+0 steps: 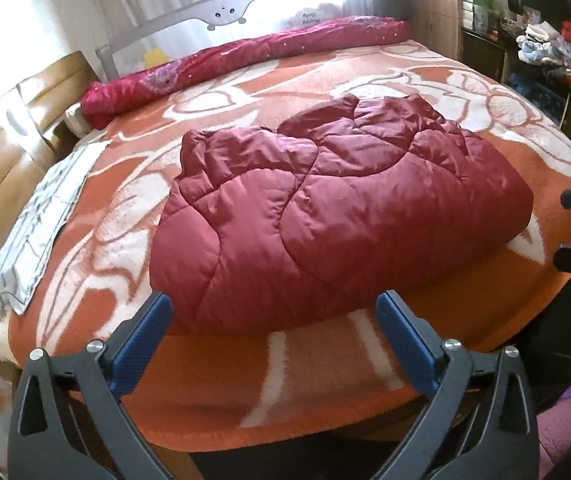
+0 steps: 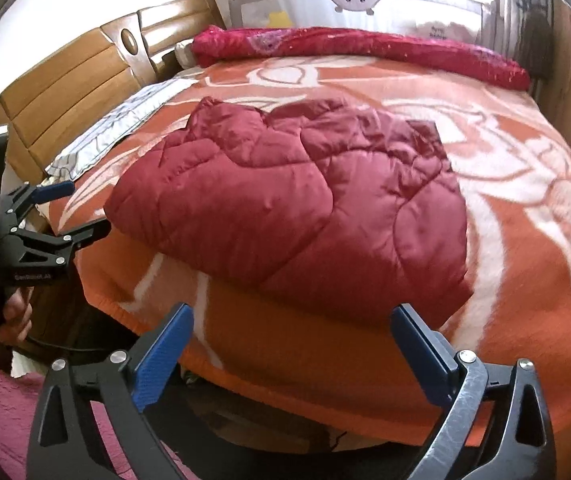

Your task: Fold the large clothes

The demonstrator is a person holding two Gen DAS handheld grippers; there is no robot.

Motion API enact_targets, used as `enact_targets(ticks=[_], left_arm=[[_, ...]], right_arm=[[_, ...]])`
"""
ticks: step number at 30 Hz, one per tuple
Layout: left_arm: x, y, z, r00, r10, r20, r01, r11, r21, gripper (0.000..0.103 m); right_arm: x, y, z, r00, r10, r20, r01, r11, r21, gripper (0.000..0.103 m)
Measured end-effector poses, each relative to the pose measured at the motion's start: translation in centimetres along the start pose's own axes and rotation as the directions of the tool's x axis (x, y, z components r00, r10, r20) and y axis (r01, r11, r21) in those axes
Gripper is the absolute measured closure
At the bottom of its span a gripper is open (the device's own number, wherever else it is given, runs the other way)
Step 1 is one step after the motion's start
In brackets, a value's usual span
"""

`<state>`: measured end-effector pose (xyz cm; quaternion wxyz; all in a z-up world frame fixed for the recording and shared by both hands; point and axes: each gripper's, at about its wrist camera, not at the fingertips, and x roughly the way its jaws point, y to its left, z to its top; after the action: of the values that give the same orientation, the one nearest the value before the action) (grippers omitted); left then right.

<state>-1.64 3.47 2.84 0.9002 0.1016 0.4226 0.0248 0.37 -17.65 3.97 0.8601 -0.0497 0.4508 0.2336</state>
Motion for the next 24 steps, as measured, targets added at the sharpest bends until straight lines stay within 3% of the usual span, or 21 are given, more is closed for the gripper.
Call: enact_targets(ticks=[12, 24], left_arm=[[4.8, 0.6, -0.9, 0.993, 0.016, -0.117, -0.022, 0.998, -0.055, 0.0], [5.7, 1.1, 0.0, 0.991, 0.016, -0.135, -0.027, 0.997, -0.075, 0.0]], right_arm=[[3.8, -0.4, -0.3, 0.997, 0.025, -0.067, -0.021, 0.999, 0.046, 0.003], [5.3, -1.3, 1.1, 0.996, 0.016, -0.083, -0.01, 0.997, 0.073, 0.003]])
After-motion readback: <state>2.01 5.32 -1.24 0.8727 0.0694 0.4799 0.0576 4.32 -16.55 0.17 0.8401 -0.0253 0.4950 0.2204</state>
